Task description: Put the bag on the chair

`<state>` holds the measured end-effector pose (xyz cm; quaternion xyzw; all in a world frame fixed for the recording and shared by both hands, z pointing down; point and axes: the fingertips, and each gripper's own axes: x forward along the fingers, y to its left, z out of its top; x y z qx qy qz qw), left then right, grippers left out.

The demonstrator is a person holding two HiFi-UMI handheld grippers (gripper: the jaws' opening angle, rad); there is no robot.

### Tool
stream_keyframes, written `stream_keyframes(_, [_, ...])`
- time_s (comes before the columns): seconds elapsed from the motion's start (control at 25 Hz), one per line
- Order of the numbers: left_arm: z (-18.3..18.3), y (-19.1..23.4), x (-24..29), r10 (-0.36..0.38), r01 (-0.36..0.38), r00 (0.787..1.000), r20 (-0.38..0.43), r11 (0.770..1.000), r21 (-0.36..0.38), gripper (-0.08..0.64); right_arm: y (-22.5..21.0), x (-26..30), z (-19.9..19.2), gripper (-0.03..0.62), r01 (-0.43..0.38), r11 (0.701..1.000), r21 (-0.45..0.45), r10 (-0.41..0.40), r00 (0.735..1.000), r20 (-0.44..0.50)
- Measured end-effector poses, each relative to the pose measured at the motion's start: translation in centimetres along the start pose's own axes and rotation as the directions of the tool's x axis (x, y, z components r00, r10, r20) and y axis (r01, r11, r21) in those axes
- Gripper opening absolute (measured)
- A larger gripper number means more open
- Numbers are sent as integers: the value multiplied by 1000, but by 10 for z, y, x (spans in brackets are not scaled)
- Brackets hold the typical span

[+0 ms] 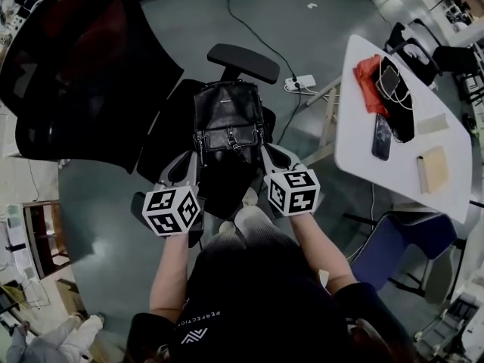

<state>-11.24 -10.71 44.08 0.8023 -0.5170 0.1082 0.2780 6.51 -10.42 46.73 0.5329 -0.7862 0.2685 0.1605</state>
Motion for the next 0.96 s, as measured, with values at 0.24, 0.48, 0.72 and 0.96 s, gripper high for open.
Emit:
stream_keyframes(0.24, [7, 1, -12, 5, -5, 1000, 22, 1000, 19, 25, 11, -9, 6, -2, -9, 1000, -7, 9, 1000, 17])
stream_keyframes(0.48, [8, 6, -13, 15, -16, 1000, 21, 1000, 25, 25, 11, -12, 10, -2, -4, 1000, -17, 5, 1000, 22])
stream_keyframes(0.72, [12, 8, -9, 2, -2, 1000, 20, 1000, 23, 25, 11, -11, 15, -2, 0, 1000, -17, 0, 1000, 22])
stream_keyframes(0.96, [14, 10, -5, 0, 0, 1000, 15, 1000, 24, 25, 7, -9, 17, -2, 7, 1000, -11, -7, 1000, 16])
